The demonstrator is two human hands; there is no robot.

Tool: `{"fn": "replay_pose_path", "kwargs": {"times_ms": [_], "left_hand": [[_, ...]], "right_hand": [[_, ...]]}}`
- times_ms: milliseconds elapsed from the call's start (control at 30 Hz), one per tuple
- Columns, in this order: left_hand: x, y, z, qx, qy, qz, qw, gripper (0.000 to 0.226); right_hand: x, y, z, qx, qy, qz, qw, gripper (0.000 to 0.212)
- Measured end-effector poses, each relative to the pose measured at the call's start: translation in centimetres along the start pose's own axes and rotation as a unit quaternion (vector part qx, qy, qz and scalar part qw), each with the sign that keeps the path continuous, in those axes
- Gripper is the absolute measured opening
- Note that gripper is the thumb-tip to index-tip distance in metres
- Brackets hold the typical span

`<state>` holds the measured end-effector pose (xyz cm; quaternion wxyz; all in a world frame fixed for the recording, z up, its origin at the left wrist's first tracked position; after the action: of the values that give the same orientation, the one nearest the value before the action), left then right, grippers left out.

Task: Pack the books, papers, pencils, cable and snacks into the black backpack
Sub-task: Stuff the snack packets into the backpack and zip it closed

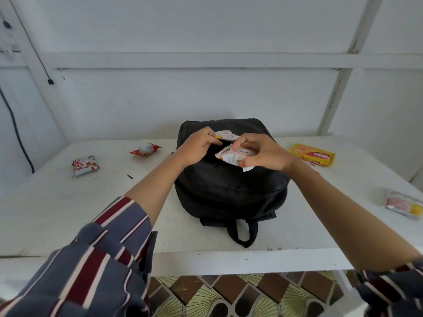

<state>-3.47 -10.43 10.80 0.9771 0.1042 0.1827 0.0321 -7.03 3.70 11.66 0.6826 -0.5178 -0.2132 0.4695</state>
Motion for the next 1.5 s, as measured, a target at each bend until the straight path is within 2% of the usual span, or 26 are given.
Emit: {"fn": "replay_pose_path", "kwargs": {"times_ms": [200, 333, 433, 567, 767, 967, 1067, 1133, 1233, 1500], "left_hand": [[0.1, 0.3, 0.6, 0.056, -0.002, 0.004, 0.998, 0.033], [0.4, 0.2, 0.6, 0.049, -0.01, 0.003, 0.999, 0.032], [0.5, 0.1, 0.6, 0.033, -0.02, 0.0, 0.999, 0.032], [0.3, 0.3, 0.7, 0.016, -0.026, -0.002, 1.0, 0.033], [-0.3, 0.3, 1.3, 0.023, -0.004, -0.004, 1.0, 0.031], [-0.7, 0.2, 1.6, 0.032, 0.011, -0.007, 0.999, 0.03], [-0.8, 0.0, 1.8, 0.039, 0.015, -0.009, 0.999, 0.03], [-0.9, 0.0, 1.9, 0.043, 0.015, -0.009, 0.999, 0.03], [-1.0, 0.0, 1.8, 0.043, 0.014, -0.012, 0.999, 0.029], [-0.9, -0.1, 1.6, 0.061, 0.0, -0.013, 0.998, 0.031]], "right_hand": [[-0.9, 2.3, -1.6, 0.134, -0.015, -0.02, 0.991, 0.034], [-1.1, 1.8, -2.5, 0.279, -0.041, 0.032, 0.959, 0.048], [-0.9, 1.3, -1.8, 0.271, -0.028, 0.028, 0.962, 0.054], [0.0, 0.1, -1.1, 0.276, 0.012, 0.015, 0.961, 0.039], [-0.3, 2.2, -3.8, 0.401, -0.061, -0.029, 0.914, 0.047], [-2.1, 2.6, -4.6, 0.329, -0.067, -0.009, 0.942, 0.052], [-2.4, 2.5, -4.0, 0.311, -0.043, 0.002, 0.949, 0.047], [-2.2, 1.9, -3.6, 0.31, -0.029, 0.013, 0.95, 0.042], [-1.9, 2.0, -4.1, 0.328, -0.051, 0.004, 0.943, 0.04], [-4.0, 3.2, -5.2, 0.287, -0.08, -0.024, 0.954, 0.046]]}}
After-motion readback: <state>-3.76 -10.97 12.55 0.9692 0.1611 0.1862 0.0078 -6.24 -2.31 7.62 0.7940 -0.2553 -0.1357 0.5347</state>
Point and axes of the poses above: each hand's wrist, its own x-axis away from the middle knuckle, its own z-axis out of the back of the hand, y = z × x, the point moved 8 cm from there along -x, towards the middle knuckle, and after that the axes turned 12 degrees about -x, right-handed, at the moved point
